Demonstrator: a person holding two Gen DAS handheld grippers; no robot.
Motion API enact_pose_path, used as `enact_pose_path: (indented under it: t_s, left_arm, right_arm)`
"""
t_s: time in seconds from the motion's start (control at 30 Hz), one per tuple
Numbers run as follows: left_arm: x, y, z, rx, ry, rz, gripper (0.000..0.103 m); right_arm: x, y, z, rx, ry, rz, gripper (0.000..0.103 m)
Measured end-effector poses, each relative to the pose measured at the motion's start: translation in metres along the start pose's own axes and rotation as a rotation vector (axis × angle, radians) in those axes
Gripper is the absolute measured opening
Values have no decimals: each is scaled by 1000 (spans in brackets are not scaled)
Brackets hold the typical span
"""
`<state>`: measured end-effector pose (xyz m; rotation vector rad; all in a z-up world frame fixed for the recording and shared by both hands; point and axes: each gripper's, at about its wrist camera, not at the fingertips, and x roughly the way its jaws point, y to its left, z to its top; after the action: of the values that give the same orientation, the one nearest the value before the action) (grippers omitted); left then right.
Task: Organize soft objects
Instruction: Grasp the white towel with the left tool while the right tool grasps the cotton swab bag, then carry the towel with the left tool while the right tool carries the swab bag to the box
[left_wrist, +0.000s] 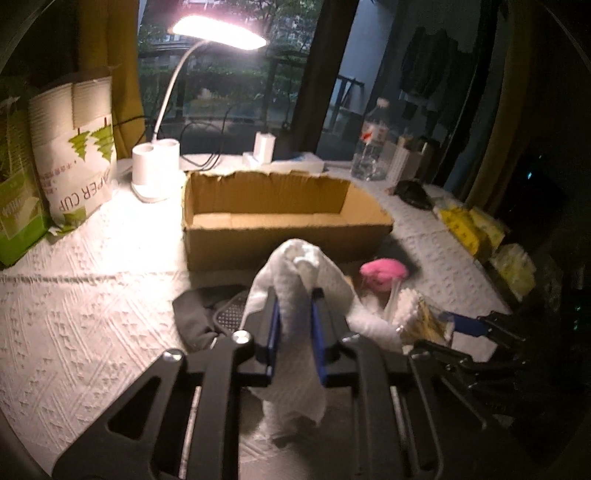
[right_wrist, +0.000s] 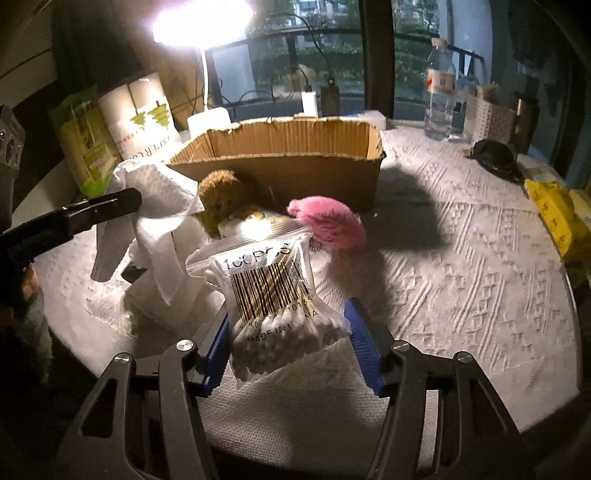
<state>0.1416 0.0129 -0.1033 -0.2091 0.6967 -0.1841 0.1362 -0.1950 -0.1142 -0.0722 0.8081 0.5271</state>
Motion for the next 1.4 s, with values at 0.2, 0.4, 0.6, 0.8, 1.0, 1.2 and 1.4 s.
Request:
enact_pose_path:
  t_s: [0.2,0.4,0.6,0.8,1.0,1.2,1.4]
  left_arm:
    - [-10,10,2,-35,-10,-6,16]
    - [-10,32,-11,-80,3,30,16]
    - [-8,68,-17,-147,26,38,19]
    - [-4,90,-24,-107,41,95,22]
    - [-6,109,-29,-98,40,135,23]
    - [-10,124,-42,-23,74,256,23]
    - [-17,149,-50,-76,86,267,22]
  right_arm:
    - [-13,7,8,-19,-45,30,62]
    - [-2,31,16,-71,-30,62,62]
    - [26,62,29,-132,10,93,62]
    - [37,83,34,-149,20,97,62]
    - [33,97,49,-168,-21,100,62]
    - [70,106,41,-194,105,63,62]
    - [71,105,40,-190,108,27,62]
